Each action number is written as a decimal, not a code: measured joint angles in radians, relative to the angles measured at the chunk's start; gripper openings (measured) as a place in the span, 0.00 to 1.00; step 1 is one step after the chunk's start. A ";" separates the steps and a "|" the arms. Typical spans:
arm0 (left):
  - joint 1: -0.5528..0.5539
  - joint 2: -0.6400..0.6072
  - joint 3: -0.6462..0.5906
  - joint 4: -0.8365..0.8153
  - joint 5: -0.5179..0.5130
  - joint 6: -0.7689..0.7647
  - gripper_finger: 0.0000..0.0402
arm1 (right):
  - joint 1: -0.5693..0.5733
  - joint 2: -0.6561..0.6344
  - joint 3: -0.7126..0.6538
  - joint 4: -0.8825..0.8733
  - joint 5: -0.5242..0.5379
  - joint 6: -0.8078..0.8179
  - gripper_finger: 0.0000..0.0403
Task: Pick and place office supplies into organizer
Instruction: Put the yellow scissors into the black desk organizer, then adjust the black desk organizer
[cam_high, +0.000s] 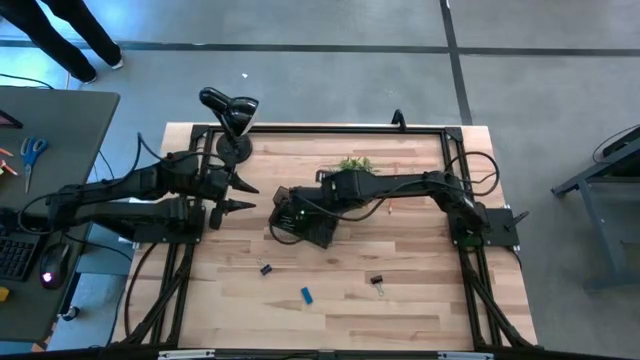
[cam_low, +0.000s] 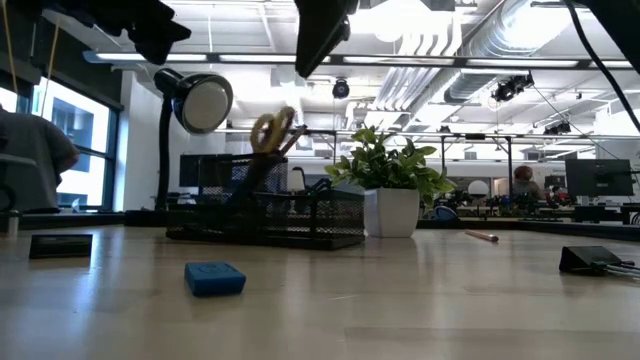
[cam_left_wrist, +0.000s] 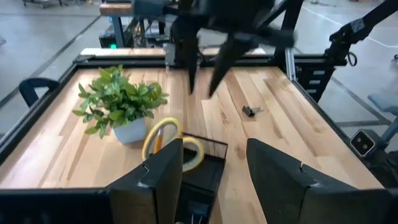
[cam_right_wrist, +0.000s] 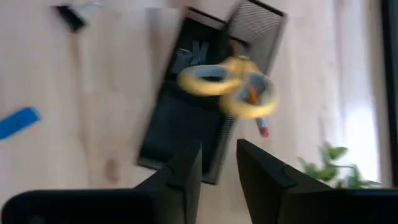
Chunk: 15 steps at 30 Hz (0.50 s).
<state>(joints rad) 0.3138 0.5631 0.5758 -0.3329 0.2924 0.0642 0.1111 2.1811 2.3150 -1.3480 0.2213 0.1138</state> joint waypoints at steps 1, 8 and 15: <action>0.000 0.006 0.000 -0.001 0.000 0.000 0.41 | 0.004 0.000 0.002 0.002 -0.019 0.007 0.26; 0.000 0.029 0.000 0.000 0.000 0.000 0.41 | 0.051 -0.001 -0.002 0.001 -0.074 0.092 0.31; 0.000 0.029 0.000 0.000 0.001 -0.016 0.41 | 0.097 -0.002 -0.156 -0.024 0.078 0.248 0.29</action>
<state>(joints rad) 0.3138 0.5919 0.5758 -0.3325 0.2932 0.0481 0.2078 2.1788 2.1585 -1.3716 0.2994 0.3614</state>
